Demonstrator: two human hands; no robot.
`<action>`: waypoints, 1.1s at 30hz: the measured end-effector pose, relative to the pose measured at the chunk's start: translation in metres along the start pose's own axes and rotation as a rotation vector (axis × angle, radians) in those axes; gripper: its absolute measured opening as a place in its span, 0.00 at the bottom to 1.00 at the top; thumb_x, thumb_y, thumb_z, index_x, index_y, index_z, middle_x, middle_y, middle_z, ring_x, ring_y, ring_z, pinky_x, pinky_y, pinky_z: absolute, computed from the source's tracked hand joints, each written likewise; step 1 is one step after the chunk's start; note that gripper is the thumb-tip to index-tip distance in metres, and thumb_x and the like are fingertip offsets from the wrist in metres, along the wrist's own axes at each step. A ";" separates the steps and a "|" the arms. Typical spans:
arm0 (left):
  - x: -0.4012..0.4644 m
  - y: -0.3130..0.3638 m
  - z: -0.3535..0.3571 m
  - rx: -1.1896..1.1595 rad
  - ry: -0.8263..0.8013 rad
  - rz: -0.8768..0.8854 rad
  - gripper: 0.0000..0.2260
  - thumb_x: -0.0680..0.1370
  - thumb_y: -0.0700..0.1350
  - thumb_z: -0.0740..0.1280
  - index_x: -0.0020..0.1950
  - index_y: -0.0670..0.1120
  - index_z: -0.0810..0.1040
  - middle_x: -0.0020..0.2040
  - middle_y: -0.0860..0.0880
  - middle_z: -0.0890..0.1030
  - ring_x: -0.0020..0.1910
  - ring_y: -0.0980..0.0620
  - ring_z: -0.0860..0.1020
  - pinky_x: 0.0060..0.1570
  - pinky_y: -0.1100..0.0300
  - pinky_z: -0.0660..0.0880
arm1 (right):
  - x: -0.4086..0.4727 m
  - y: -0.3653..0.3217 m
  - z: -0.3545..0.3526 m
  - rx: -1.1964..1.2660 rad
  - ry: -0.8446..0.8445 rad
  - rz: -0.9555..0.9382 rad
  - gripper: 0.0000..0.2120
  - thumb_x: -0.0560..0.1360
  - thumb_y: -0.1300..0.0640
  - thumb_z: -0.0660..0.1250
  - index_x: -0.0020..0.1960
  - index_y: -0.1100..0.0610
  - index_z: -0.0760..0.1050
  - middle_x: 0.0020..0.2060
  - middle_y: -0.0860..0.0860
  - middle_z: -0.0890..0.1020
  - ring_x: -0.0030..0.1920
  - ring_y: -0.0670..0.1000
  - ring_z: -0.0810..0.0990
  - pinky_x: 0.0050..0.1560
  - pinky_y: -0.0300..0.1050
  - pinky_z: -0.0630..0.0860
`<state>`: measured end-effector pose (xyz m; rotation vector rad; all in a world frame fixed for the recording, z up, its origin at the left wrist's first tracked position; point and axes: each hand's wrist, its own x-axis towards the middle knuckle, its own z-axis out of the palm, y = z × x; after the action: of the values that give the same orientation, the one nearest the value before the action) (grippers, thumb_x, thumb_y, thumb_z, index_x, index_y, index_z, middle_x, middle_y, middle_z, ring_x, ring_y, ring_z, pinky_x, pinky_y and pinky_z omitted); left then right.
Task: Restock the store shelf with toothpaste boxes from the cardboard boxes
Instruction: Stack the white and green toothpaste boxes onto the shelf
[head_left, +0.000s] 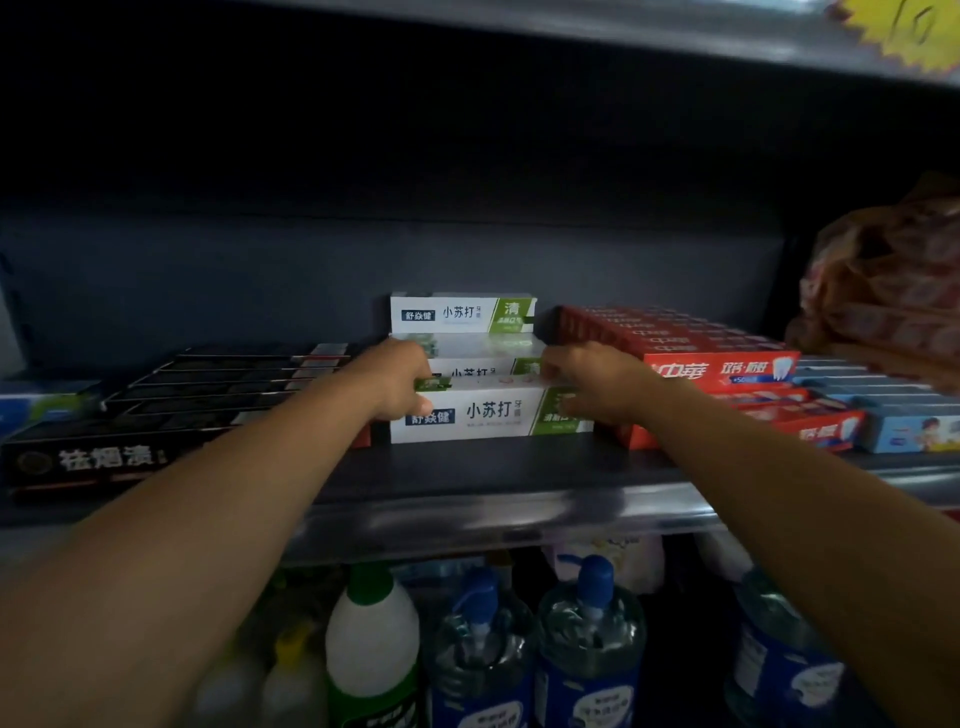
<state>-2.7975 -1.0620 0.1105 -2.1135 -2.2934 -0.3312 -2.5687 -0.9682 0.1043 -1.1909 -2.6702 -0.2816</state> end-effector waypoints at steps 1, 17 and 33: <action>0.004 0.000 0.000 0.034 0.030 -0.005 0.11 0.75 0.45 0.72 0.53 0.40 0.80 0.45 0.46 0.78 0.44 0.47 0.76 0.44 0.58 0.71 | 0.006 0.001 0.003 -0.001 0.011 0.002 0.19 0.72 0.56 0.70 0.61 0.51 0.71 0.59 0.52 0.76 0.57 0.54 0.76 0.56 0.50 0.75; 0.047 -0.012 0.008 0.076 0.138 -0.069 0.16 0.73 0.45 0.73 0.58 0.39 0.80 0.55 0.39 0.80 0.51 0.41 0.79 0.49 0.56 0.74 | 0.047 0.005 0.017 -0.051 0.045 0.018 0.19 0.73 0.56 0.69 0.63 0.52 0.71 0.60 0.51 0.75 0.59 0.52 0.74 0.59 0.50 0.74; 0.026 0.003 0.003 0.086 0.180 -0.032 0.15 0.72 0.46 0.74 0.55 0.41 0.79 0.54 0.42 0.79 0.47 0.45 0.77 0.44 0.57 0.73 | 0.029 -0.011 0.004 -0.119 0.039 -0.009 0.23 0.74 0.53 0.69 0.68 0.53 0.68 0.66 0.53 0.72 0.62 0.55 0.73 0.59 0.52 0.74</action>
<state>-2.7970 -1.0358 0.1115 -1.9236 -2.2003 -0.3978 -2.5962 -0.9536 0.1074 -1.1934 -2.6583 -0.4668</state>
